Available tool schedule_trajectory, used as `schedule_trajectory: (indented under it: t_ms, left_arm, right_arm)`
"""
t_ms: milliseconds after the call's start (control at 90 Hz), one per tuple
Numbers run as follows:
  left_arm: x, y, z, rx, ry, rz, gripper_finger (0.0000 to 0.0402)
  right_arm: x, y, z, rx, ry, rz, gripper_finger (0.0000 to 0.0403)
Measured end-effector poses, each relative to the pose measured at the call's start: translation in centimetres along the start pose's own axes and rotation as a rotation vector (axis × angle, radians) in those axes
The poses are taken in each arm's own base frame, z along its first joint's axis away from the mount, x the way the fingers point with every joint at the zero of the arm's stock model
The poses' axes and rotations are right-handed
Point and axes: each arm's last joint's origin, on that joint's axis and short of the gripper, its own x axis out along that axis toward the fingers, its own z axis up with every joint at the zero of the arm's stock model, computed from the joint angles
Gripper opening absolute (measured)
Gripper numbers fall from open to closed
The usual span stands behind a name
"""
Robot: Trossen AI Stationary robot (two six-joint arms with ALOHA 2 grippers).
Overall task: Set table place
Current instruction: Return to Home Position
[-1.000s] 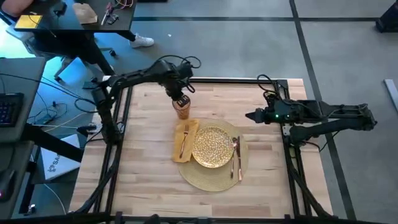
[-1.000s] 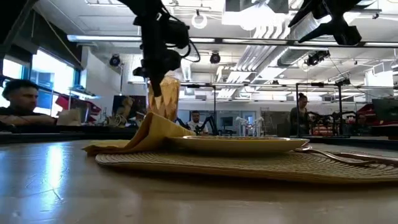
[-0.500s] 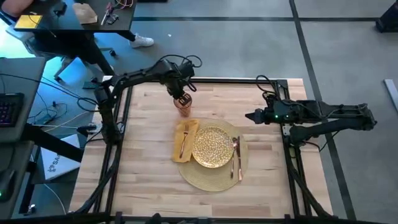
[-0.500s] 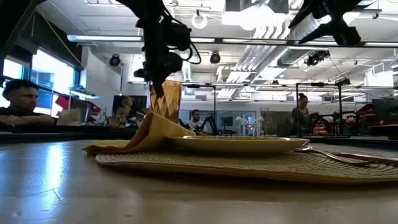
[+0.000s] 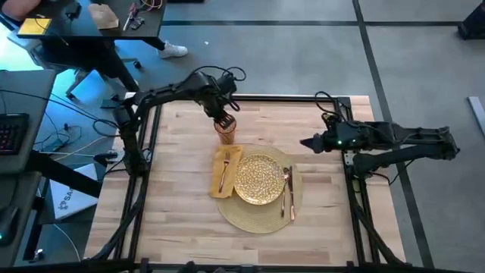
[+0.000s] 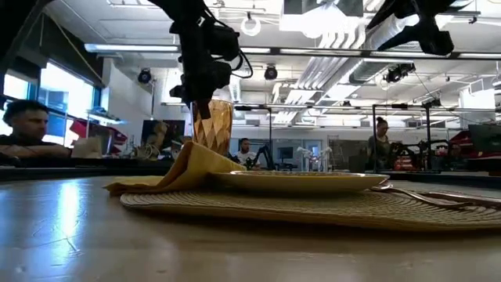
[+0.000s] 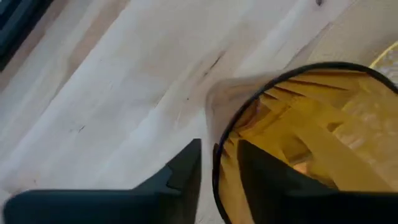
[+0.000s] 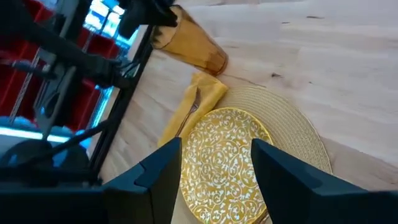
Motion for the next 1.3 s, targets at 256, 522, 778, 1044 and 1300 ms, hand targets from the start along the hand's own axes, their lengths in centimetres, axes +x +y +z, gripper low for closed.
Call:
schedule_trajectory:
  t_ms: [256,522,778,1044,1300]
  left_arm:
    - [-4.8,1.3,-1.9,-0.044,-0.099,-0.02,0.0164]
    - [-11.7,1.5,-5.9,-0.122,-0.311,-0.064,0.0164]
    - [-16.2,1.8,-9.8,-0.187,-0.476,-0.102,0.0164]
    - [-18.9,2.0,-12.8,-0.225,-0.585,-0.109,0.0163]
    - [-20.3,2.1,-14.8,-0.225,-0.636,-0.171,0.0163]
  right_arm:
    - [-2.5,-2.6,-0.5,-0.095,0.039,-0.116,0.014]
    - [-6.9,-6.3,-1.5,-0.409,-0.075,0.042,0.0015]
    - [-5.8,-10.4,-4.2,-0.405,-0.242,0.301,0.0002]
    - [0.0,-10.3,-5.8,-0.446,-0.347,0.497,0.0]
    - [3.1,-11.6,-7.3,-0.421,-0.462,0.613,0.0]
